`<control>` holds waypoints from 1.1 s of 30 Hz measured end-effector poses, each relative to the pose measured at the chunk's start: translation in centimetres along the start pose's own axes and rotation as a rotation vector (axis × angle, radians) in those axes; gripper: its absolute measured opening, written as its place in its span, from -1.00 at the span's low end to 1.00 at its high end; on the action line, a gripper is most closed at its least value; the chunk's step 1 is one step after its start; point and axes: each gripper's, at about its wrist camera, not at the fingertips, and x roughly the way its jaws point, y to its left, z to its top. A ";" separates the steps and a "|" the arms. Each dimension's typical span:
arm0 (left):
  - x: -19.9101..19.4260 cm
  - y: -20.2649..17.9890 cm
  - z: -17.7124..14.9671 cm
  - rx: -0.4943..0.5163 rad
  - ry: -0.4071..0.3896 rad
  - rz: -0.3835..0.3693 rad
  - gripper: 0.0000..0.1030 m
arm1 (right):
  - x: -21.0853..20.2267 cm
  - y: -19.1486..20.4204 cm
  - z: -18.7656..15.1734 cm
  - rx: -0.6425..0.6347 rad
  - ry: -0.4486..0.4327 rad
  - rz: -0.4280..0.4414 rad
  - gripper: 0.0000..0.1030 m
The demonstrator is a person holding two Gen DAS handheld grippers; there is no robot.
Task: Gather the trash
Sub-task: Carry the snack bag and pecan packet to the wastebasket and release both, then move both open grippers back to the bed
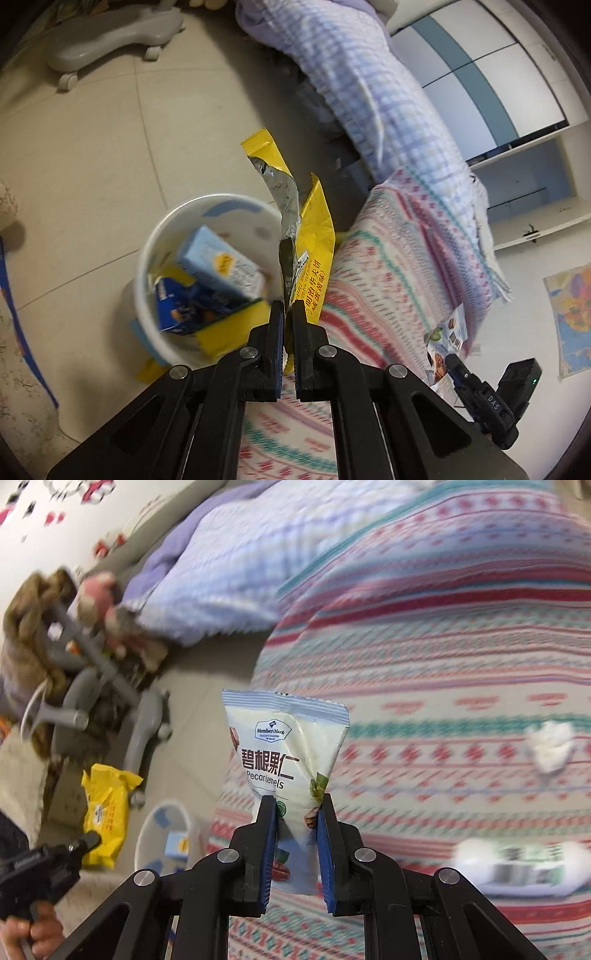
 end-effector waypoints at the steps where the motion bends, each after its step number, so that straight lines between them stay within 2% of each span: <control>1: 0.1 0.3 0.0 0.003 0.007 0.012 -0.93 | 0.8 0.7 -0.3 -0.013 0.014 0.005 -0.64; 7: 1.4 2.0 0.3 -0.009 0.036 0.093 -0.90 | 5.2 4.5 -2.5 -0.085 0.095 0.035 -0.64; 10: 4.0 3.7 0.5 -0.069 0.129 0.150 -0.72 | 7.0 6.5 -3.7 -0.120 0.134 0.054 -0.64; 12: 4.9 5.1 0.6 -0.137 0.170 0.158 -0.65 | 7.6 7.6 -4.4 -0.144 0.146 0.067 -0.64; 19: 0.2 5.8 1.3 -0.133 -0.014 0.206 -0.63 | 10.4 11.4 -6.0 -0.174 0.164 0.128 -0.64; 24: -0.3 6.6 1.4 -0.193 -0.005 0.154 -0.63 | 12.9 14.0 -6.9 -0.195 0.187 0.147 -0.64; 31: -1.2 5.3 1.3 -0.155 -0.038 0.139 -0.63 | 16.2 17.9 -7.5 -0.250 0.239 0.156 -0.57; 33: -1.2 4.5 1.3 -0.132 -0.042 0.144 -0.63 | 17.0 18.6 -7.5 -0.287 0.218 0.056 -0.29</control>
